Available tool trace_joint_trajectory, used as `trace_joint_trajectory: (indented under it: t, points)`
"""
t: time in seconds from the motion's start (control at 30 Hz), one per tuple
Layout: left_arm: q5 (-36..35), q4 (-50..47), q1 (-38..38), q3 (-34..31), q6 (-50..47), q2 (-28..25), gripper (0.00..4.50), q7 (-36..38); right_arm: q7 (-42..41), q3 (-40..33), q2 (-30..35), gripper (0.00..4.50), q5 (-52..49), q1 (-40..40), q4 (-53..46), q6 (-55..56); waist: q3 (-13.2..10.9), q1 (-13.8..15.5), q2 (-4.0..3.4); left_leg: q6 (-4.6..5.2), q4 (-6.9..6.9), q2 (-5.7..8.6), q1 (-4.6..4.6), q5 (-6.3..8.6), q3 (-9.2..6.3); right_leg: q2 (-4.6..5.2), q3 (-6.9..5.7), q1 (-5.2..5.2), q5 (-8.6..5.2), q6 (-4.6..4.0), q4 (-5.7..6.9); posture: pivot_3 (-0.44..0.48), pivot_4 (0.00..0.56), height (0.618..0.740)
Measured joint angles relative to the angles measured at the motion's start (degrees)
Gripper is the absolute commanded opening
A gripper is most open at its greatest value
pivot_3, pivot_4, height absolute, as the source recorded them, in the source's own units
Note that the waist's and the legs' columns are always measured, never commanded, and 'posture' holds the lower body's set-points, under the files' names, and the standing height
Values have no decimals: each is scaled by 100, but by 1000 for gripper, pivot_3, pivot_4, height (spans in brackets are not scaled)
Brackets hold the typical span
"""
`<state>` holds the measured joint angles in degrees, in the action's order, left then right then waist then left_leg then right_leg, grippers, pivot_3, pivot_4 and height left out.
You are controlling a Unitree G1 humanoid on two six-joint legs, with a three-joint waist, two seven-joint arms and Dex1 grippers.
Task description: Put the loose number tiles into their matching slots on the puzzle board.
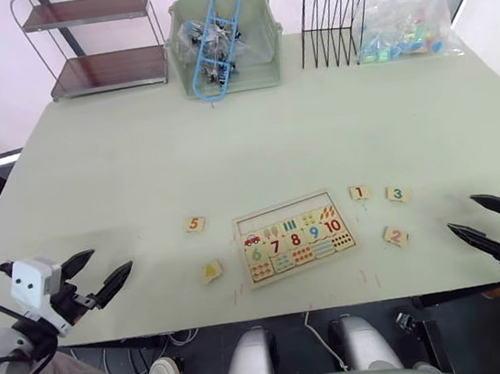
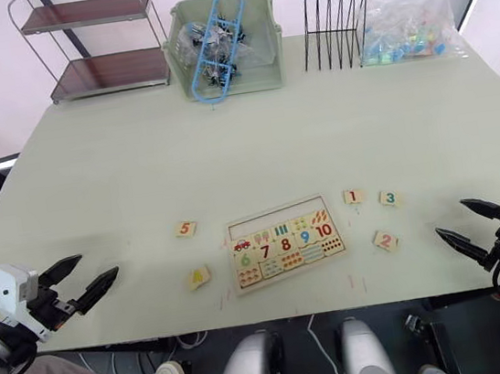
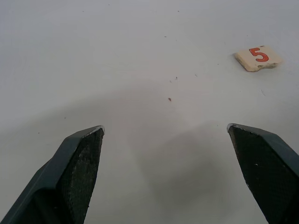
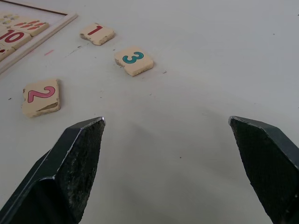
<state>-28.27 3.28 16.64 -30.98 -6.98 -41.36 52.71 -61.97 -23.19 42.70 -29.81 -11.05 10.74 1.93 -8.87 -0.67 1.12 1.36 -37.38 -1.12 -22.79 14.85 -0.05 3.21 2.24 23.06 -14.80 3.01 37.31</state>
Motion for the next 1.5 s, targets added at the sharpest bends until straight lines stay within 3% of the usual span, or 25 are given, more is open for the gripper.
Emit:
trace_joint_trajectory:
  t: [0.9,1.07,1.27,1.5]
  points:
    - [-44,-445,-63,15,-197,186,4500,-10,-378,-39,1,4453,121,412,855,691,0,-9,1,0,-8,-5,13,-1,12,-16,12,-3,12,21,15,0,150,740]
    - [-42,-117,-468,9,15,51,4500,186,-649,-23,44,4453,105,459,814,635,0,8,1,-1,-15,-3,16,-1,9,-23,11,-3,12,20,32,0,150,740]
    - [-69,622,-1010,81,569,-280,4500,1282,-899,7,145,4453,83,788,751,520,0,-31,0,-1,-16,-5,25,-1,31,-28,24,-2,12,22,35,0,150,740]
    - [-288,1514,-1747,438,1066,-720,4500,3131,-995,326,137,4453,160,1164,427,351,0,-17,0,-1,-16,-11,22,-1,54,-36,21,0,12,21,39,0,150,740]
